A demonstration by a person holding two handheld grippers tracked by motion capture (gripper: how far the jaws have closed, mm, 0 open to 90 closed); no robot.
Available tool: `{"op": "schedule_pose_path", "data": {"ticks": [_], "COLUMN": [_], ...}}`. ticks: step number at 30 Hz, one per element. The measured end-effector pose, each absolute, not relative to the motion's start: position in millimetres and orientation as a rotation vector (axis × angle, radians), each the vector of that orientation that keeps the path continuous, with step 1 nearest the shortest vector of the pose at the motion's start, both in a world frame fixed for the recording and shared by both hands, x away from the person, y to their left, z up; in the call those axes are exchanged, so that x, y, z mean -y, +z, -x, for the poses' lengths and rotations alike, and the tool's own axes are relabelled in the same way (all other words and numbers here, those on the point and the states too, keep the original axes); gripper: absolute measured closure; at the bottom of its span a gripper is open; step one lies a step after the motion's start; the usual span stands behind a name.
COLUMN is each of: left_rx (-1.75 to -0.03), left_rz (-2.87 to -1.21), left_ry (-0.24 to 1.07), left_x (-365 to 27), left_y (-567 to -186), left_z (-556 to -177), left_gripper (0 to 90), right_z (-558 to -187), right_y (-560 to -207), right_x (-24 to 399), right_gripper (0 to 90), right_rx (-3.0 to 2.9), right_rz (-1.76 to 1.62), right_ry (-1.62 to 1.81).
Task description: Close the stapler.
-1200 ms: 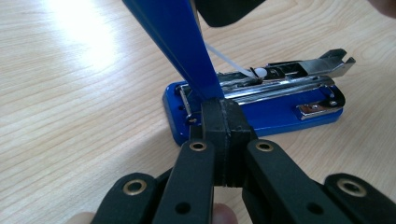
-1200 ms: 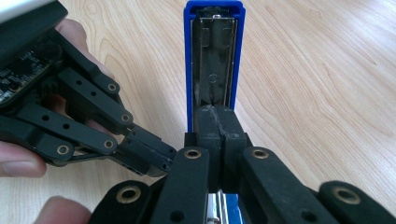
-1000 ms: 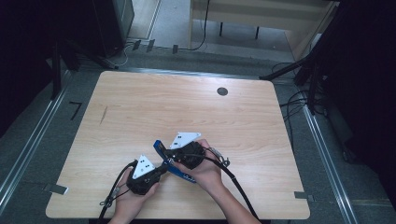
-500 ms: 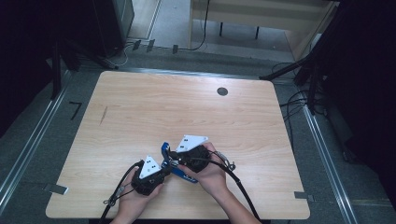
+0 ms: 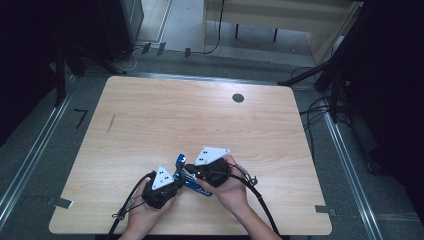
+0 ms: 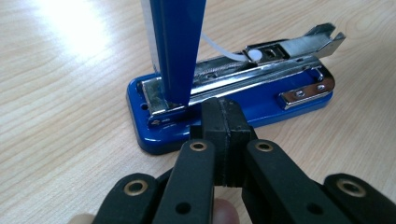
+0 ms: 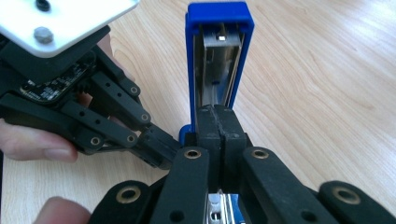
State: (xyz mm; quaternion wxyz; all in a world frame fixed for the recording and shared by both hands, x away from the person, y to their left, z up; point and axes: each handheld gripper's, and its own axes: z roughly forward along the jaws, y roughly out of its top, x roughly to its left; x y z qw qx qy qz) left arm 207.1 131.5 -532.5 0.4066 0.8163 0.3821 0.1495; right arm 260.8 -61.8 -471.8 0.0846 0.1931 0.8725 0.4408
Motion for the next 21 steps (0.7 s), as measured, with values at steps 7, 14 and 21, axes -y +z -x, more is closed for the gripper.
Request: {"op": "schedule_pose_path", "data": {"ticks": [7,14,21], "left_rx": [-0.953,-0.946,-0.945], "left_rz": [-2.067,-2.074,-2.073], "left_ry": [0.349,0.328,0.324], "left_x": [-132,-132,-132], "left_y": [-533,-533,-533], "left_z": [-208,-210,-210], "left_gripper": [90.0,90.0,90.0], "right_z": [-263,-267,-273], "right_y": [-470,-457,-450], "right_x": [68,72,66], "right_gripper": [90.0,90.0,90.0], "right_rx": [-2.575,-2.519,-2.481], "right_rz": [-0.598,-0.614,-0.659], "right_ry": [1.360,1.407,1.428]}}
